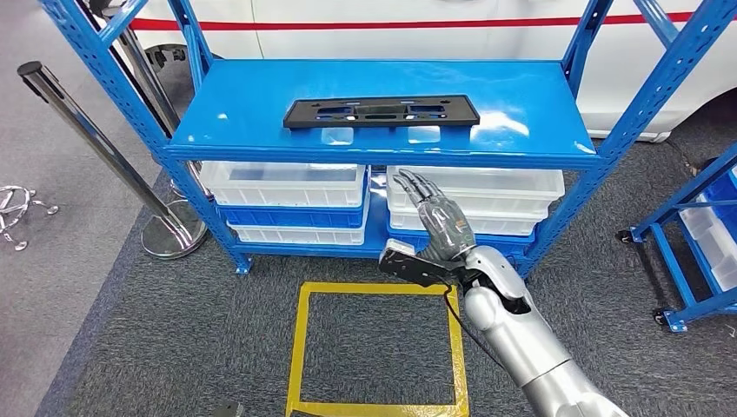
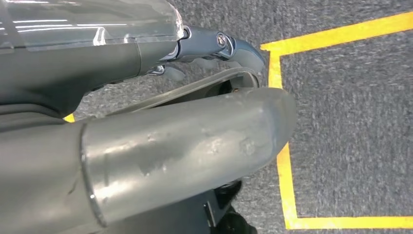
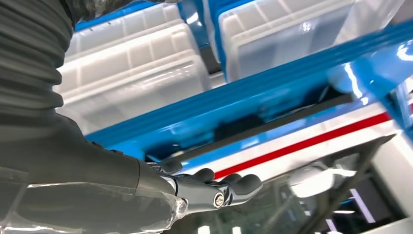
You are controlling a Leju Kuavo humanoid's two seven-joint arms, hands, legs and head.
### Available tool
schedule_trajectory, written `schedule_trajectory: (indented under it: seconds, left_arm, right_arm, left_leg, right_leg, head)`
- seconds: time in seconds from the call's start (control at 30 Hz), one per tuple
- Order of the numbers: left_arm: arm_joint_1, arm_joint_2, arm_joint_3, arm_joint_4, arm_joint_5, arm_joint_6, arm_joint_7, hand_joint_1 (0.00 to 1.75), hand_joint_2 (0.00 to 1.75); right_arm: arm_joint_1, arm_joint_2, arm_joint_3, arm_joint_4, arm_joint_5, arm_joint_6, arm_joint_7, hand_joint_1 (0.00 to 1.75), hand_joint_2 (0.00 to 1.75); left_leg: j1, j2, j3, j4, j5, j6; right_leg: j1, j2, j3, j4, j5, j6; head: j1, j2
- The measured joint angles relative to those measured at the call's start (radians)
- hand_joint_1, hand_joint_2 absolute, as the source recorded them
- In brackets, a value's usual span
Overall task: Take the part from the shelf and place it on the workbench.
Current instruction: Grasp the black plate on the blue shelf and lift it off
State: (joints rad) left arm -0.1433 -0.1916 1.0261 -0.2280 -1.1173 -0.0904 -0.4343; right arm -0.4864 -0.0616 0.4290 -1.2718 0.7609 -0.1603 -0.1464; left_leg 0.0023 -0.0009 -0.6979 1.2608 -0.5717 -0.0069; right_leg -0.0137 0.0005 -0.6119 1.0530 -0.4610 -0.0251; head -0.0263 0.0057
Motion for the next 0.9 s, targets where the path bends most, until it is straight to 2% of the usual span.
schedule_trajectory:
  seconds: [0.03,0.07,0.1,0.13,0.2,0.23,0.3,0.37,0.43,0.5,0.53,0.57,0.6,0.63,0.7,0.73,0.83,0.9]
  left_arm:
    - [-0.001,0.0,-0.001,0.001,0.001,-0.002,0.005,0.0,0.0]
    - [-0.001,0.0,-0.002,0.001,0.003,-0.005,0.01,0.0,0.0]
    - [-0.002,0.0,-0.003,0.002,0.003,-0.009,0.013,0.0,0.0]
    - [-0.003,0.0,-0.004,0.002,0.003,-0.014,0.015,0.0,0.0]
    - [-0.006,0.0,-0.005,0.002,0.002,-0.023,0.016,0.0,0.0]
    - [-0.008,0.0,-0.007,0.002,0.002,-0.025,0.016,0.0,0.0]
    - [-0.008,0.0,-0.01,0.002,0.0,-0.026,0.015,0.0,0.0]
    - [-0.007,-0.002,-0.015,0.002,-0.003,-0.025,0.015,0.0,0.0]
    - [-0.008,-0.003,-0.022,0.002,-0.006,-0.024,0.016,0.0,0.0]
    - [-0.009,-0.004,-0.028,0.002,-0.011,-0.023,0.02,0.0,0.0]
    - [-0.009,-0.004,-0.03,0.002,-0.013,-0.023,0.022,0.0,0.0]
    - [-0.008,-0.005,-0.032,0.002,-0.014,-0.023,0.024,0.0,0.0]
    - [-0.007,-0.006,-0.033,0.002,-0.014,-0.023,0.025,0.0,0.0]
    - [-0.006,-0.006,-0.035,0.002,-0.014,-0.023,0.025,0.0,0.0]
    - [-0.006,-0.008,-0.037,0.003,-0.014,-0.024,0.027,0.0,0.0]
    - [-0.007,-0.008,-0.038,0.003,-0.014,-0.024,0.027,0.0,0.0]
    - [-0.008,-0.008,-0.045,0.003,-0.016,-0.02,0.031,0.0,0.0]
    - [-0.009,-0.008,-0.054,0.003,-0.02,-0.014,0.033,0.0,0.0]
  right_arm:
    - [-0.004,0.002,0.012,0.005,0.025,-0.005,0.006,0.0,1.75]
    - [-0.009,0.004,0.026,0.01,0.053,-0.009,0.015,0.0,1.75]
    - [-0.017,0.004,0.04,0.016,0.08,-0.014,0.025,0.0,1.75]
    - [-0.025,0.004,0.053,0.021,0.103,-0.022,0.036,0.0,1.75]
    - [-0.041,0.004,0.073,0.03,0.14,-0.048,0.059,0.0,1.75]
    - [-0.046,0.004,0.078,0.034,0.151,-0.062,0.066,0.0,1.75]
    - [-0.049,0.004,0.084,0.043,0.163,-0.084,0.076,0.0,1.75]
    - [-0.051,0.004,0.086,0.05,0.18,-0.097,0.085,0.0,1.75]
    - [-0.053,0.001,0.087,0.058,0.213,-0.104,0.104,0.0,1.75]
    - [-0.053,-0.004,0.089,0.073,0.256,-0.109,0.126,0.0,1.75]
    - [-0.051,-0.006,0.091,0.081,0.272,-0.109,0.133,0.0,1.75]
    - [-0.05,-0.009,0.093,0.089,0.282,-0.109,0.138,0.0,1.75]
    - [-0.05,-0.011,0.095,0.095,0.287,-0.11,0.14,0.0,1.75]
    - [-0.051,-0.012,0.096,0.1,0.29,-0.11,0.142,0.0,1.75]
    - [-0.056,-0.015,0.097,0.107,0.306,-0.116,0.15,0.0,1.75]
    - [-0.058,-0.017,0.098,0.11,0.324,-0.121,0.158,0.0,1.75]
    - [-0.059,-0.02,0.1,0.122,0.401,-0.149,0.178,0.0,1.75]
    - [-0.062,-0.022,0.099,0.135,0.432,-0.186,0.165,0.0,1.75]
  left_leg:
    - [0.001,0.0,-0.018,0.031,-0.003,-0.001]
    - [0.002,0.0,-0.02,0.027,0.013,-0.001]
    - [0.002,0.0,-0.003,-0.015,0.045,0.002]
    - [0.001,0.0,0.026,-0.08,0.082,0.006]
    - [-0.004,-0.001,0.081,-0.196,0.125,0.016]
    - [-0.007,-0.001,0.093,-0.223,0.129,0.019]
    - [-0.011,-0.003,0.097,-0.237,0.128,0.026]
    - [-0.007,-0.002,0.104,-0.254,0.138,0.035]
    - [-0.003,0.0,0.112,-0.27,0.146,0.045]
    - [-0.006,0.0,0.113,-0.271,0.146,0.05]
    - [-0.006,0.0,0.112,-0.269,0.145,0.05]
    - [-0.006,0.0,0.112,-0.266,0.143,0.05]
    - [-0.005,-0.001,0.112,-0.261,0.141,0.049]
    - [-0.004,-0.002,0.111,-0.254,0.136,0.046]
    - [-0.005,-0.003,0.106,-0.237,0.125,0.037]
    - [-0.006,-0.003,0.102,-0.229,0.122,0.032]
    - [-0.006,-0.002,0.096,-0.223,0.119,0.02]
    - [-0.003,-0.002,0.084,-0.193,0.096,0.01]
  right_leg:
    - [0.001,0.0,0.0,0.0,0.0,0.0]
    - [0.001,0.0,0.001,0.0,-0.001,-0.001]
    - [0.001,0.001,0.001,0.0,-0.001,0.0]
    - [0.001,0.002,0.002,0.0,-0.001,0.0]
    - [0.003,0.003,0.002,-0.001,-0.001,0.005]
    - [0.003,0.003,0.001,-0.001,-0.001,0.009]
    - [0.003,0.001,0.001,-0.006,0.002,0.02]
    - [0.002,0.0,-0.001,0.003,-0.008,0.029]
    - [0.003,0.0,-0.032,0.072,-0.051,0.034]
    - [0.002,0.0,-0.09,0.19,-0.103,0.038]
    - [0.0,0.0,-0.111,0.23,-0.111,0.04]
    - [-0.001,0.0,-0.117,0.239,-0.101,0.042]
    - [-0.003,0.0,-0.105,0.211,-0.075,0.045]
    - [-0.006,-0.001,-0.077,0.154,-0.039,0.046]
    - [-0.007,0.0,-0.026,0.048,0.001,0.044]
    - [-0.006,0.002,-0.015,0.021,0.005,0.041]
    - [-0.002,0.005,-0.016,0.012,0.005,0.024]
    - [-0.005,0.005,-0.015,0.009,0.007,0.013]
  head:
    - [0.0,0.0]
    - [0.0,0.0]
    - [0.0,0.0]
    - [0.0,0.0]
    - [0.0,0.0]
    - [0.0,0.0]
    - [0.0,0.0]
    - [0.0,0.0]
    - [0.001,0.0]
    - [0.001,0.0]
    - [0.001,0.0]
    - [0.001,0.0]
    - [0.001,0.0]
    - [0.001,0.0]
    - [0.001,0.0]
    - [0.0,0.0]
    - [0.0,0.0]
    - [0.0,0.0]
